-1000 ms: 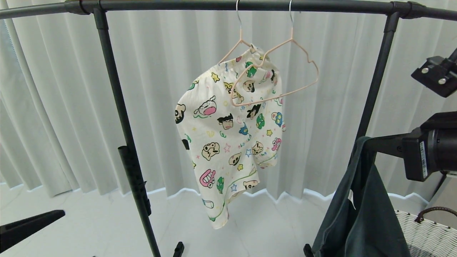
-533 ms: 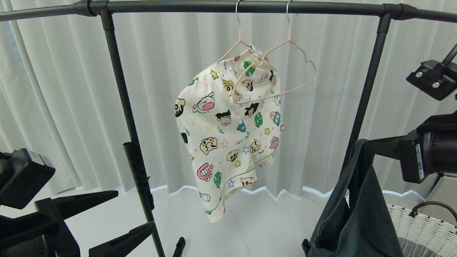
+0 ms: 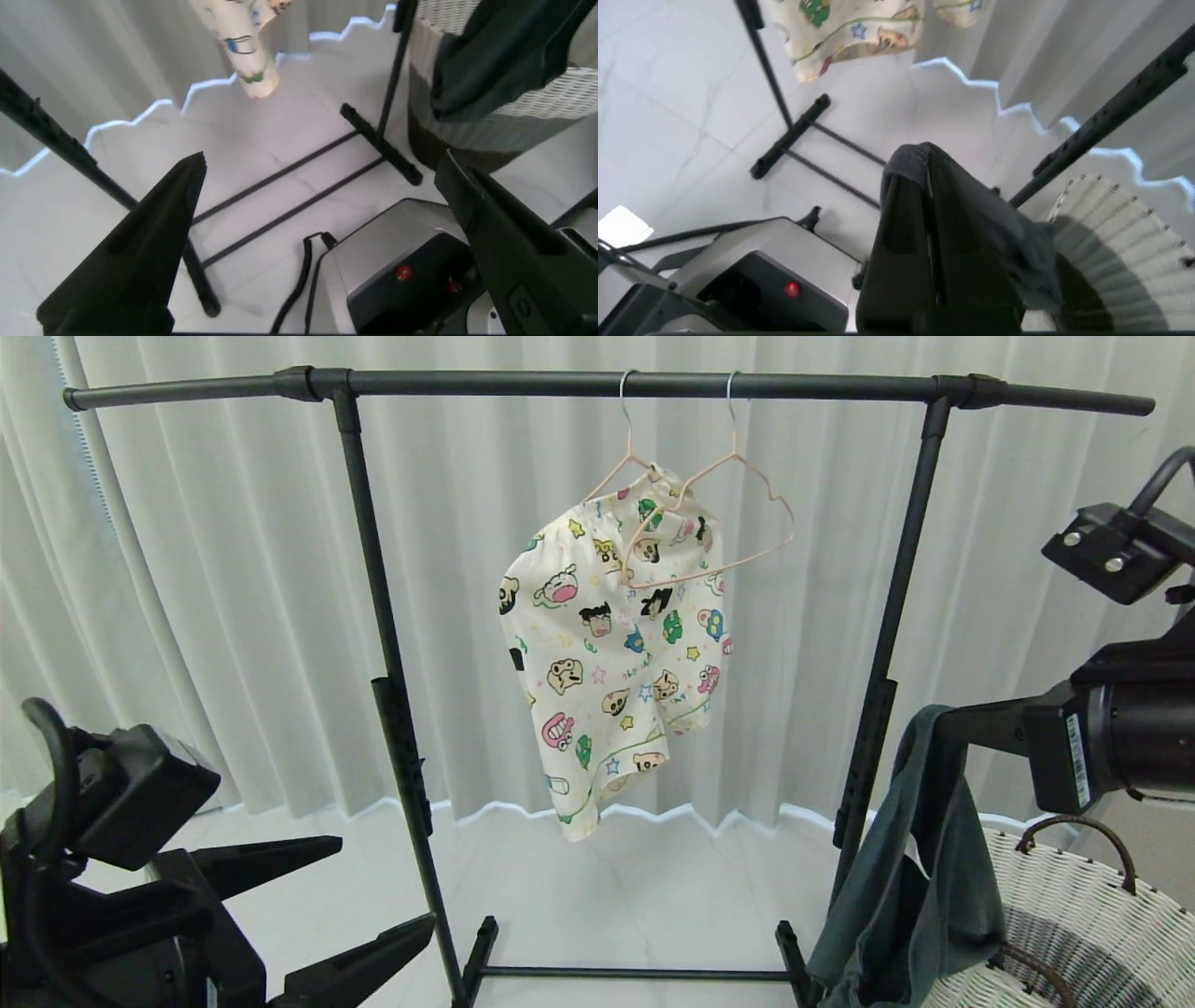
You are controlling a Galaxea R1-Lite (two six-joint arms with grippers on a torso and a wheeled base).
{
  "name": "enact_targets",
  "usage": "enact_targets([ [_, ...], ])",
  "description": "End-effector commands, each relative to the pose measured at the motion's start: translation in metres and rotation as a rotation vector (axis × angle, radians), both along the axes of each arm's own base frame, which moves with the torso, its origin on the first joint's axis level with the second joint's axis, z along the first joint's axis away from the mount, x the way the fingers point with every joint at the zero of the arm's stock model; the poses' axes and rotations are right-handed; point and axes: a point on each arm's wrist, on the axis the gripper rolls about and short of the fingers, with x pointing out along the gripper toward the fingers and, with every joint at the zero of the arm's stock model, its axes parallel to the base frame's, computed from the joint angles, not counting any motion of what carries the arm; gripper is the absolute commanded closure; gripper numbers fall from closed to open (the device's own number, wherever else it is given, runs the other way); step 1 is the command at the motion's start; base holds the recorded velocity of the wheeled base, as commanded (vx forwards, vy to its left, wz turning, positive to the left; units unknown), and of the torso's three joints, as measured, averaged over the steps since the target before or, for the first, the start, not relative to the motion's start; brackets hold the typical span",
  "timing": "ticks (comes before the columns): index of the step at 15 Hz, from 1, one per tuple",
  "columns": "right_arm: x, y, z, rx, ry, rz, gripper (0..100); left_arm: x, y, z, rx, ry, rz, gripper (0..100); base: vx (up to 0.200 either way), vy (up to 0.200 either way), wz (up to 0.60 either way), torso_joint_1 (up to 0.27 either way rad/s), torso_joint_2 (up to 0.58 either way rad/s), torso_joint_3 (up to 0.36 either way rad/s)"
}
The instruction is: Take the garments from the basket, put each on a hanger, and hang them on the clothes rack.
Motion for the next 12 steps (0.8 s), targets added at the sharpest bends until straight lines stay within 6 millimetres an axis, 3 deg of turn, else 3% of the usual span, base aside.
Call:
enact_targets([
  [1,0.002,0.001,-0.001,0.005,0.008,0.014,100,0.016,-0.019,-0.005,-0.014,0.018,-0.041,0,0.000,0.000,0.00,0.000,0.00,0.000],
  [5,0.004,0.000,0.000,0.043,0.035,0.080,100,0.053,-0.065,-0.029,-0.063,0.073,-0.094,0,0.000,0.000,0.00,0.000,0.00,0.000],
  [9,0.012,0.009,-0.001,0.096,0.025,0.150,100,0.067,-0.113,-0.047,-0.105,0.078,-0.191,0,0.000,0.000,0.00,0.000,0.00,0.000],
  [12,0.012,0.011,0.002,0.145,0.029,0.209,100,0.081,-0.161,-0.053,-0.218,0.139,-0.221,0,0.000,0.000,0.00,0.000,0.00,0.000],
])
